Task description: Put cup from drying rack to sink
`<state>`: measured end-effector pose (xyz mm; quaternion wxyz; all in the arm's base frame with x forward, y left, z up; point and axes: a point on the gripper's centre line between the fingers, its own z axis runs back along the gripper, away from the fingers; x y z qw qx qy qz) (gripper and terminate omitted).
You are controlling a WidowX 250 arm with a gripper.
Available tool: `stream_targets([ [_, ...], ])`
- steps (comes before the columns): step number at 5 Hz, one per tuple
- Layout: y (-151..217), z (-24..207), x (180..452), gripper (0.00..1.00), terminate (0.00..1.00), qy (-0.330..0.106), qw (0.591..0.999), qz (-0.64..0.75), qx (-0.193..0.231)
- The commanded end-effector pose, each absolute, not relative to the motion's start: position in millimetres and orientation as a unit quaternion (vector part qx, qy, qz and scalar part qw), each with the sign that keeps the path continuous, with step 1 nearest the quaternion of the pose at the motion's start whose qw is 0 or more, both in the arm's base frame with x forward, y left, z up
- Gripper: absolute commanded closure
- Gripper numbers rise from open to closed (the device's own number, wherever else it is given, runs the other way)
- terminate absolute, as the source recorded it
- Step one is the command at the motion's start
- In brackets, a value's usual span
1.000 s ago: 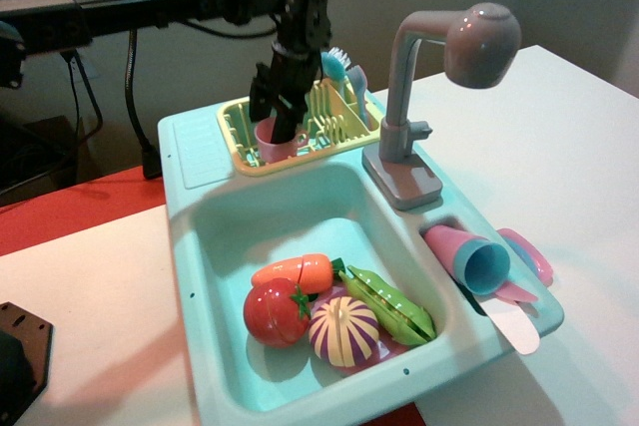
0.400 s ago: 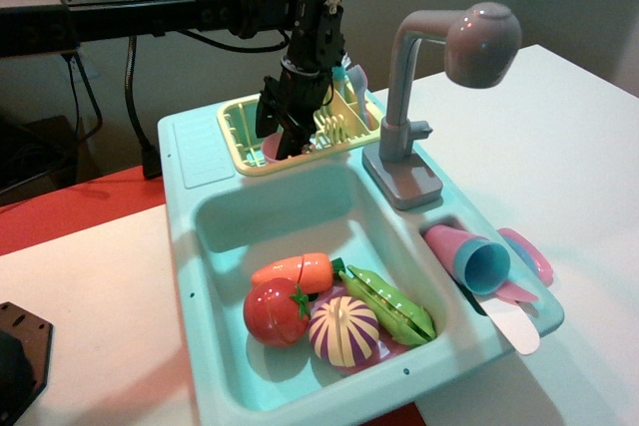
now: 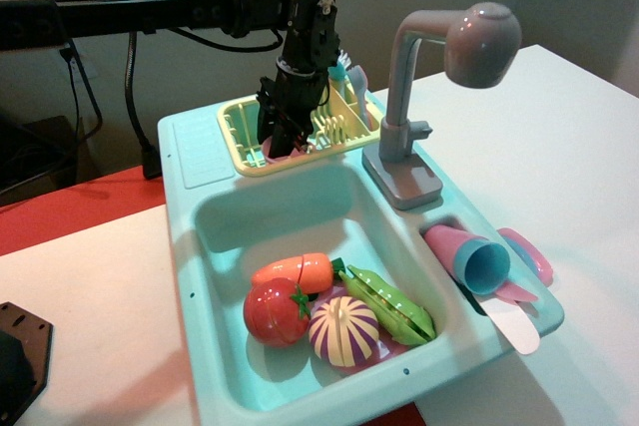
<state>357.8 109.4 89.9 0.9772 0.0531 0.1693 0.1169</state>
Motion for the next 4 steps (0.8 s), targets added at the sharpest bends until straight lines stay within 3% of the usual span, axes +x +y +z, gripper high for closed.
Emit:
stream_targets([
  [1, 114.3, 129.0, 363.4, 1.0, 0.0, 0.111, 0.983, 0.133, 0.062],
  [2, 114.6, 132.8, 365.9, 1.0, 0.0, 0.104, 0.983, 0.135, 0.069],
  [4, 105.7, 186.3, 377.0, 1.0, 0.0, 0.044, 0.99, 0.122, 0.06],
])
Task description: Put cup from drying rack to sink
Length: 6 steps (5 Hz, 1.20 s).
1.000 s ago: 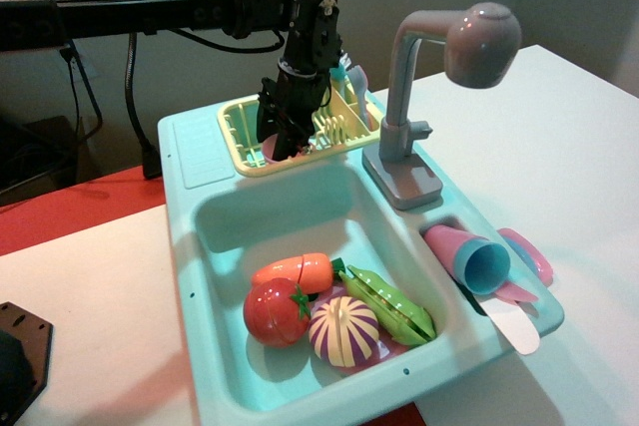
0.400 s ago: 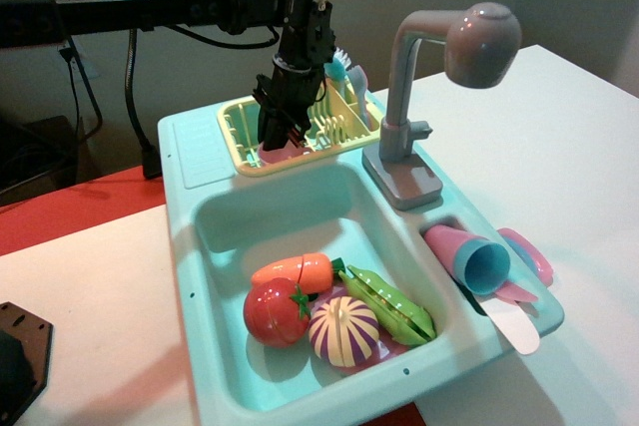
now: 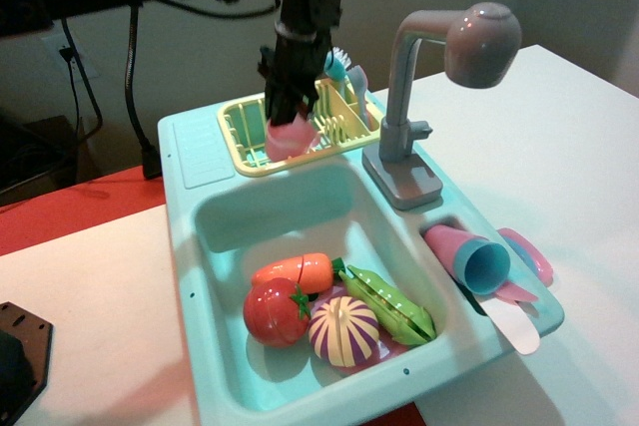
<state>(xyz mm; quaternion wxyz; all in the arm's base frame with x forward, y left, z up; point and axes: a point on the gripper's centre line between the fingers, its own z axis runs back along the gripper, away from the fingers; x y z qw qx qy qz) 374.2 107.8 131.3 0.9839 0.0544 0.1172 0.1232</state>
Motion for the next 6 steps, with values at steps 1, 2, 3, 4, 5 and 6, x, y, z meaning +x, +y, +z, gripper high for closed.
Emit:
stream_targets([
  [1, 97.7, 196.6, 379.1, 1.0, 0.0, 0.032, 0.992, 0.113, 0.055],
  [2, 72.1, 187.3, 379.5, 1.0, 0.0, 0.044, 0.994, 0.082, 0.051],
  [3, 38.5, 177.4, 376.6, 1.0, 0.0, 0.055, 0.996, 0.043, 0.048],
  [4, 12.1, 171.7, 371.2, 1.0, 0.0, 0.062, 0.997, 0.018, 0.044],
  [5, 8.2, 170.5, 364.7, 1.0, 0.0, 0.066, 0.997, 0.018, 0.04],
  [6, 5.5, 156.8, 357.9, 1.0, 0.0, 0.079, 0.996, 0.02, 0.045],
])
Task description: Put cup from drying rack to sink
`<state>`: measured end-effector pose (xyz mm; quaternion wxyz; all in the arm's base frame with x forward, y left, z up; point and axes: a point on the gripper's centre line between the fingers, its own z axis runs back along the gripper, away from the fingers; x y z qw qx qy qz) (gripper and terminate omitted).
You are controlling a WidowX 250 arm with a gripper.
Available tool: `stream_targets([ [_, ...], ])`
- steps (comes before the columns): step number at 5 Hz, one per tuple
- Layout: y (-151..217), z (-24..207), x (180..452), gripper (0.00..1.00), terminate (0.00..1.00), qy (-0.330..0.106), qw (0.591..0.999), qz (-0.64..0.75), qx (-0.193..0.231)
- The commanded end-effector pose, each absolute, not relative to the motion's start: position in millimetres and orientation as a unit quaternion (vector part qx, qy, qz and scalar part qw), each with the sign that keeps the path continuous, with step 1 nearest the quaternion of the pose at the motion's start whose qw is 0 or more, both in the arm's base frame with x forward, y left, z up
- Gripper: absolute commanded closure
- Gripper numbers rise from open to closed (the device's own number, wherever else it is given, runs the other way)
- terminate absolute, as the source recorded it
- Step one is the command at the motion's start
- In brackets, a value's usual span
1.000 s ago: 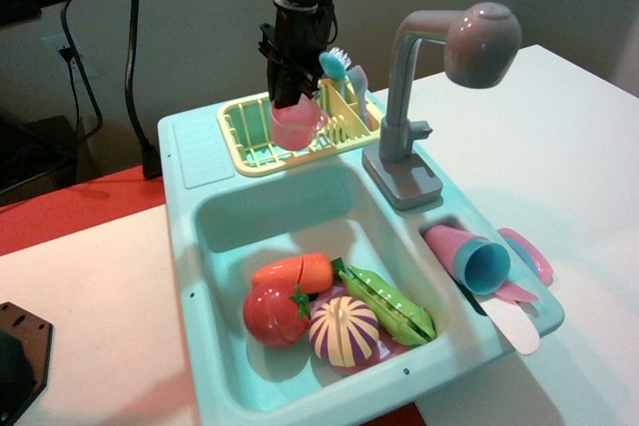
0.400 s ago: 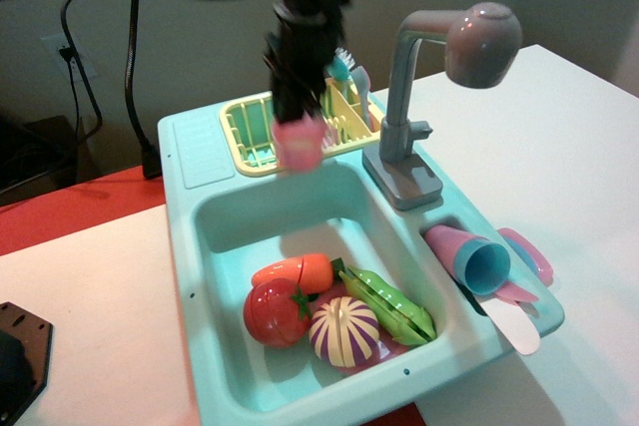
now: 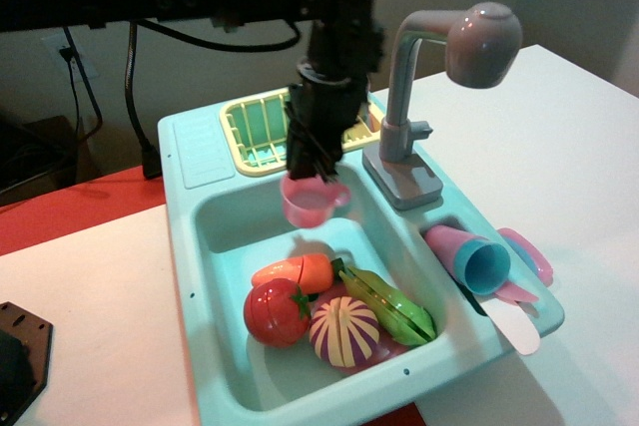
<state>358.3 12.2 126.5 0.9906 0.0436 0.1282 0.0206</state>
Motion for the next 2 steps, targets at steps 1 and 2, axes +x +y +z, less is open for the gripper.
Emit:
stream_targets([
  [1, 19.4, 138.3, 353.3, 1.0, 0.0, 0.09, 0.993, 0.039, 0.064],
  [2, 28.8, 124.2, 348.5, 1.0, 1.0, 0.102, 0.991, 0.054, 0.069],
])
